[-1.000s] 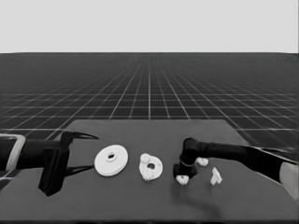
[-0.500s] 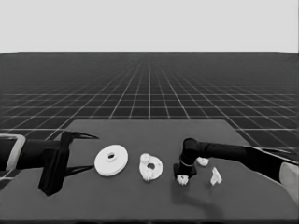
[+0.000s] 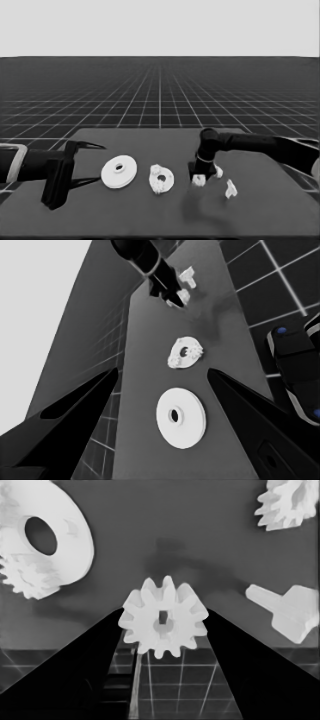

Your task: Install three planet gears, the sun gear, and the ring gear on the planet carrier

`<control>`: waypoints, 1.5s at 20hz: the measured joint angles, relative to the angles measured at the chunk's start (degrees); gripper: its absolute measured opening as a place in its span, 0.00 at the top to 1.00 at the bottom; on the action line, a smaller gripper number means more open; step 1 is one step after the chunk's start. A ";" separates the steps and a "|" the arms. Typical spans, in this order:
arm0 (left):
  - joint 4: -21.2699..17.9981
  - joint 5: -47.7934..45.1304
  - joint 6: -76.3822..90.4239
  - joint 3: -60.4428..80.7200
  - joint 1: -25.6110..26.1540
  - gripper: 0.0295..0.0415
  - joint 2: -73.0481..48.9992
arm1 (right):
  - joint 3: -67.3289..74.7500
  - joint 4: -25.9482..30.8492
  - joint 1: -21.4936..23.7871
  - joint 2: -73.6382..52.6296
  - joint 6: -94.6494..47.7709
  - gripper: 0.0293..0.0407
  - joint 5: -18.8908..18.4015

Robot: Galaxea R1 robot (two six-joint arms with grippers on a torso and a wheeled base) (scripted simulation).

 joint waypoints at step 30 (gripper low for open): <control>0.00 0.00 0.00 0.00 0.00 0.25 0.00 | -35.42 -5.51 -6.67 24.79 -9.76 0.19 4.40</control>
